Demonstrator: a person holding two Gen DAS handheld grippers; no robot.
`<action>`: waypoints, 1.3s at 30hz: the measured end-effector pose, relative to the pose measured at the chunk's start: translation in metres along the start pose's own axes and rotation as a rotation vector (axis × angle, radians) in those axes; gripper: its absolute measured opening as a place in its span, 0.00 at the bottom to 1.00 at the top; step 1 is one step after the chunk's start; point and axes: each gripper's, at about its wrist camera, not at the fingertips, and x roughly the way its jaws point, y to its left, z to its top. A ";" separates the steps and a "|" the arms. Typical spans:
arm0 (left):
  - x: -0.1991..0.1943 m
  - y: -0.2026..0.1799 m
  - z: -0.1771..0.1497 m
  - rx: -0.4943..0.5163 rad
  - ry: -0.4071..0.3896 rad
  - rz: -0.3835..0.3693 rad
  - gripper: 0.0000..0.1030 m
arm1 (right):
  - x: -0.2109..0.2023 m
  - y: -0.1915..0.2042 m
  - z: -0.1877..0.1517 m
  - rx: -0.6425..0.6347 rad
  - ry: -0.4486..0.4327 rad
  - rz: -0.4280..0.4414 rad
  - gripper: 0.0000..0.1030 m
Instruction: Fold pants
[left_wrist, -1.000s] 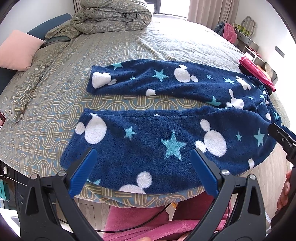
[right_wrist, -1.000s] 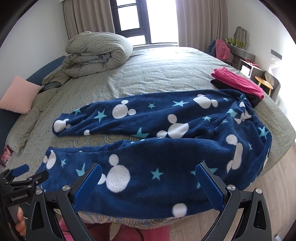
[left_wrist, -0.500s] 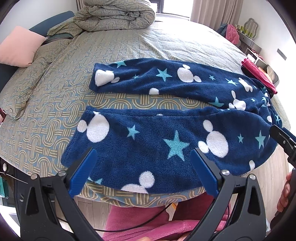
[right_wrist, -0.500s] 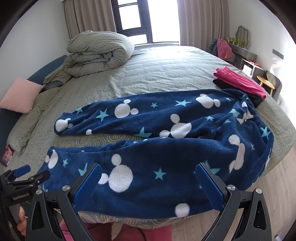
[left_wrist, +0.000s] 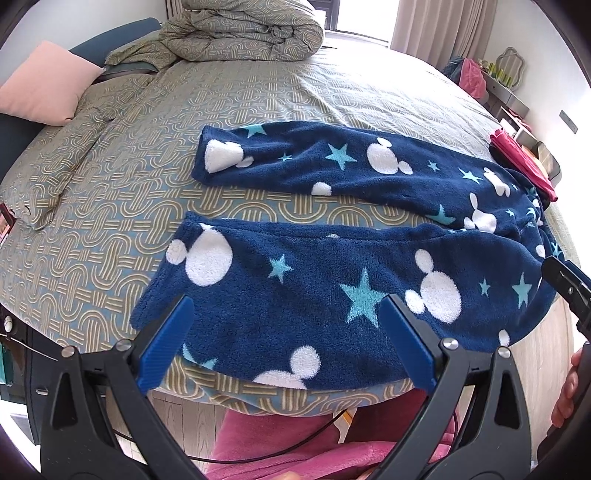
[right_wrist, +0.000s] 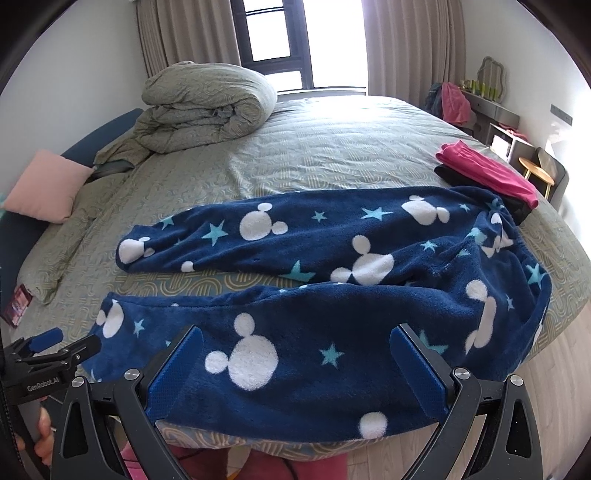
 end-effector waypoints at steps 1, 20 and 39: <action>0.000 -0.001 0.000 0.003 -0.001 0.000 0.97 | 0.000 0.001 0.000 -0.001 0.000 0.001 1.00; 0.001 -0.001 -0.002 -0.002 0.007 -0.002 0.97 | 0.002 0.000 -0.005 -0.001 0.022 0.003 1.00; 0.104 0.111 0.136 -0.044 0.020 -0.089 0.64 | 0.052 0.022 0.011 -0.014 0.142 0.038 1.00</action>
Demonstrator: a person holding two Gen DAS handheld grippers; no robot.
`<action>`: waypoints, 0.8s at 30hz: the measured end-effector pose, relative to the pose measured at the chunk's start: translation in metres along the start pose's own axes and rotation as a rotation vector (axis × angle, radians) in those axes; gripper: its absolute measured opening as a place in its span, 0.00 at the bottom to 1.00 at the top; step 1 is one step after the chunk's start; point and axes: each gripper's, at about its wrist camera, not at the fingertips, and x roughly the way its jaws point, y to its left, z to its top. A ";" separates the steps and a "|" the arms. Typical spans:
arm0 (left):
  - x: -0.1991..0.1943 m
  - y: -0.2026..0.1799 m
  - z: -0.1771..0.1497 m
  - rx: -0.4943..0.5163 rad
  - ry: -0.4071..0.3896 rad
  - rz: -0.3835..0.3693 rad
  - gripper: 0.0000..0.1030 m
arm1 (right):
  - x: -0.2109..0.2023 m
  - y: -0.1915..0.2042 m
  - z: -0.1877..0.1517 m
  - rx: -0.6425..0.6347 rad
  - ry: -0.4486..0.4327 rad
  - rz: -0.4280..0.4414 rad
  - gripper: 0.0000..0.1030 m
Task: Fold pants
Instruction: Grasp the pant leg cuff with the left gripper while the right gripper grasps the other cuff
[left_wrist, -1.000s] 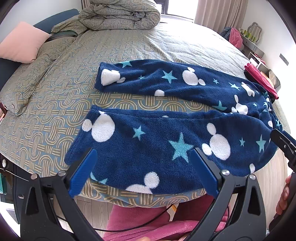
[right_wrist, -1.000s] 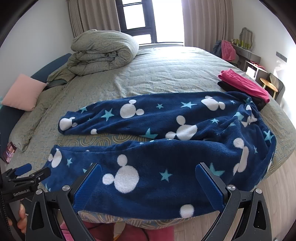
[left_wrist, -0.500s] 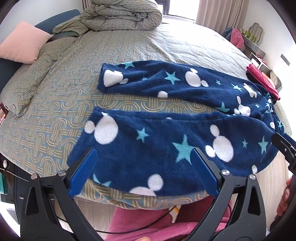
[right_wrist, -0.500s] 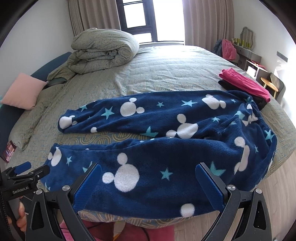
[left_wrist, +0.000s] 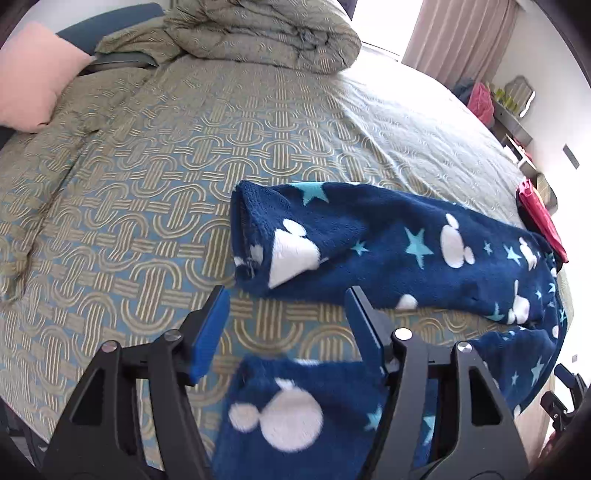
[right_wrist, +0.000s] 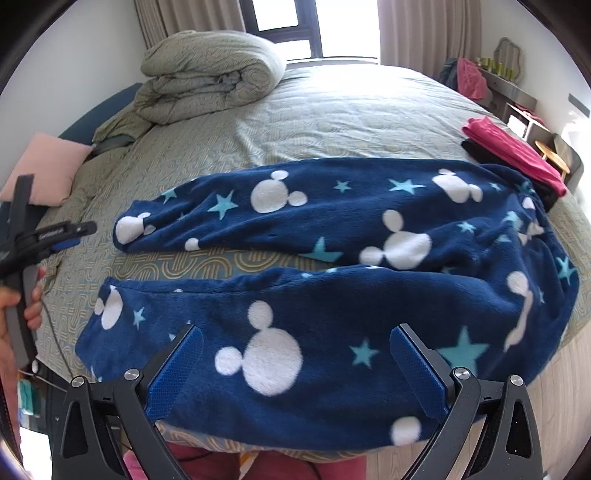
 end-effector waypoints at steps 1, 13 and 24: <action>0.010 0.000 0.004 0.011 0.016 -0.001 0.64 | 0.004 0.004 0.002 -0.006 0.006 0.002 1.00; 0.075 0.023 0.049 0.002 0.104 -0.016 0.05 | 0.031 0.028 0.028 -0.070 0.037 -0.049 1.00; 0.026 0.067 0.035 -0.112 0.052 0.028 0.42 | 0.028 0.009 0.019 -0.027 0.057 -0.073 1.00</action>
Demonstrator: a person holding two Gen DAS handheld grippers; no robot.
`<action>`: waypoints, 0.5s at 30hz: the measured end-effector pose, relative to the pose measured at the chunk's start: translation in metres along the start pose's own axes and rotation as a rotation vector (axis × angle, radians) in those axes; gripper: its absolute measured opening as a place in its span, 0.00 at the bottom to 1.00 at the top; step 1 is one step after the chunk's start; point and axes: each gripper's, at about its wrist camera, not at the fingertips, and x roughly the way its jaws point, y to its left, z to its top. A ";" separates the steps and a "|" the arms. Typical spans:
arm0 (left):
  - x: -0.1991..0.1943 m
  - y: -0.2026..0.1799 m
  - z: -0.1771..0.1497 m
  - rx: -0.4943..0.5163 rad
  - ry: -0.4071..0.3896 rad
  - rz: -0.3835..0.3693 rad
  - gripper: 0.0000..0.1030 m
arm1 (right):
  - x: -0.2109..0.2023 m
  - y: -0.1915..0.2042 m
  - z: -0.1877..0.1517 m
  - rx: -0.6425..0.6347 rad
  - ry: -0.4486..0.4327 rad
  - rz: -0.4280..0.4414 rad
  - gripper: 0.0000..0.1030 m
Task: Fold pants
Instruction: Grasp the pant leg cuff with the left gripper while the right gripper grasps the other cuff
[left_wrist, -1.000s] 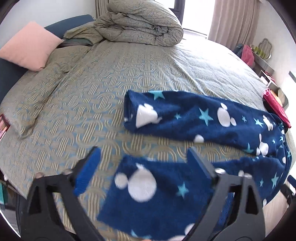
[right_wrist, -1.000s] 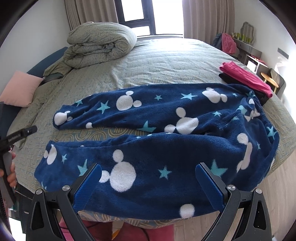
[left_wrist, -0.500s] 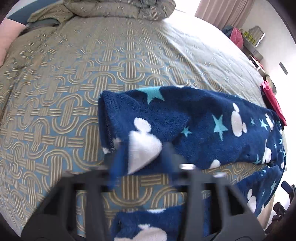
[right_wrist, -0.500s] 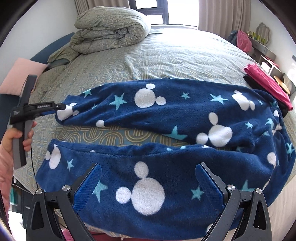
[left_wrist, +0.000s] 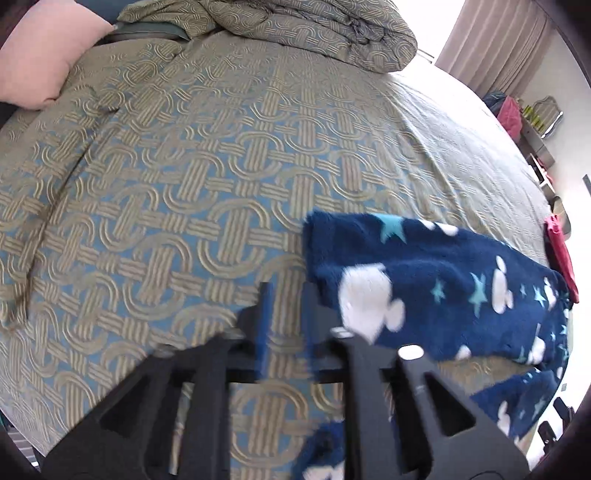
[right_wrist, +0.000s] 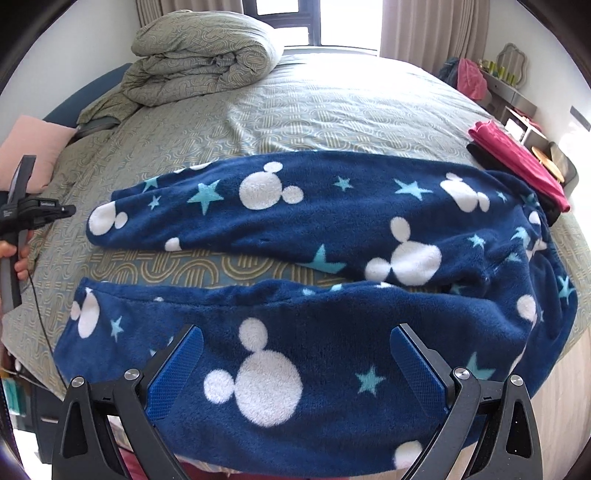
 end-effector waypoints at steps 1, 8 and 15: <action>-0.011 -0.006 -0.010 0.003 -0.014 -0.004 0.60 | -0.002 -0.001 -0.002 -0.001 0.003 0.005 1.00; -0.075 -0.045 -0.112 0.055 -0.015 -0.157 0.74 | -0.031 -0.062 -0.033 0.094 -0.018 -0.075 1.00; -0.072 -0.037 -0.210 -0.036 0.196 -0.187 0.74 | -0.048 -0.179 -0.076 0.313 -0.030 -0.272 1.00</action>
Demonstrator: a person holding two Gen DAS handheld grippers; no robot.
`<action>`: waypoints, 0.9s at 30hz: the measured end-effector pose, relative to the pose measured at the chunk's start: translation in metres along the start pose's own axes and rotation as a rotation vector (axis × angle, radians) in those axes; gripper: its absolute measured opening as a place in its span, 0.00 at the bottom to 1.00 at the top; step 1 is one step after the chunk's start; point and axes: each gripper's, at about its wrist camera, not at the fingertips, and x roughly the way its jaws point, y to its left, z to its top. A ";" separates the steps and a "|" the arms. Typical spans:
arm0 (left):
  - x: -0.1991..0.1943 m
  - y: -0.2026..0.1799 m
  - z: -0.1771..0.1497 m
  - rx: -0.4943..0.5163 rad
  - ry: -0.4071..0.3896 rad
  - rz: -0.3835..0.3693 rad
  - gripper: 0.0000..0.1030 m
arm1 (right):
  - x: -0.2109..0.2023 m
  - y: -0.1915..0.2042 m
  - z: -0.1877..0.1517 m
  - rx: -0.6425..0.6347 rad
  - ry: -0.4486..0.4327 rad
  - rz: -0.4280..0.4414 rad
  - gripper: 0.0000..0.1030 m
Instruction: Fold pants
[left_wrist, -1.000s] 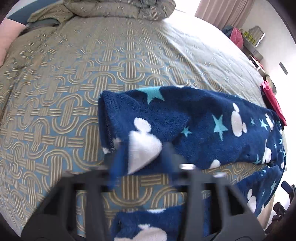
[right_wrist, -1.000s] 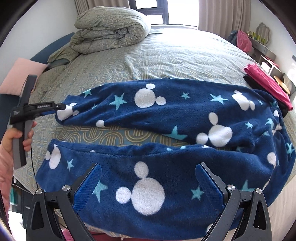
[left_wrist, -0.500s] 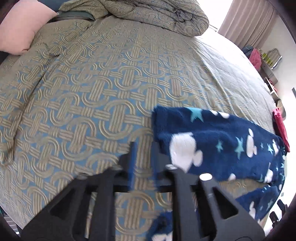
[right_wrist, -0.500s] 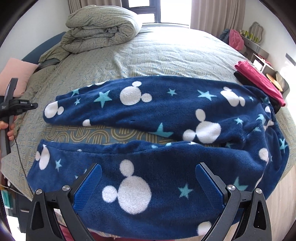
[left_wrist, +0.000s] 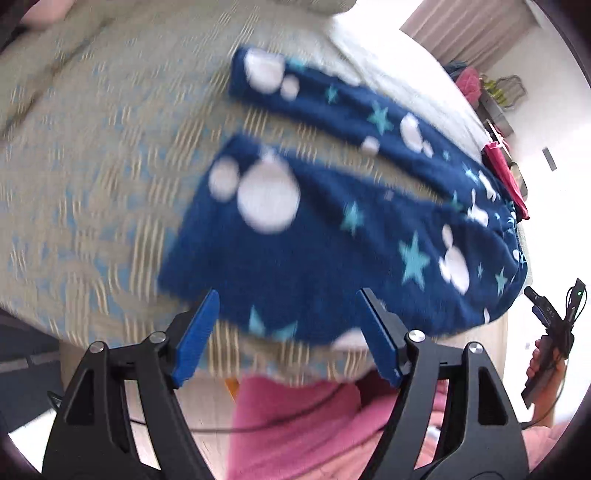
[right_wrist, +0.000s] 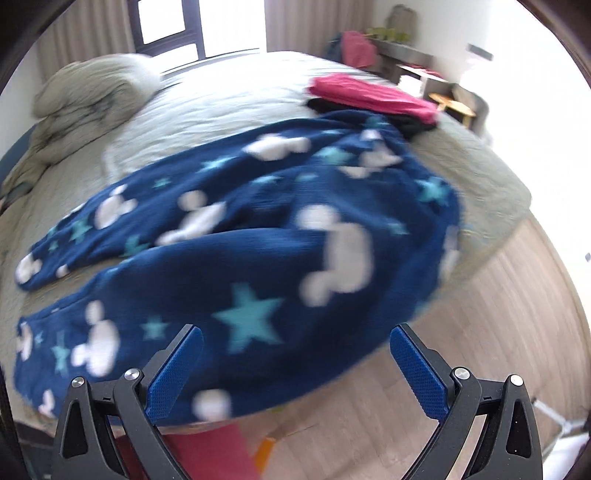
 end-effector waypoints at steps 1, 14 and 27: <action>0.009 0.009 -0.010 -0.046 0.040 0.014 0.74 | 0.002 -0.015 0.000 0.019 -0.006 -0.015 1.00; 0.008 0.009 -0.003 -0.156 0.016 0.061 0.74 | 0.052 -0.177 -0.018 0.691 0.017 0.314 0.91; 0.017 0.011 -0.015 -0.196 0.041 0.005 0.74 | 0.083 -0.152 -0.013 0.697 0.119 0.472 0.36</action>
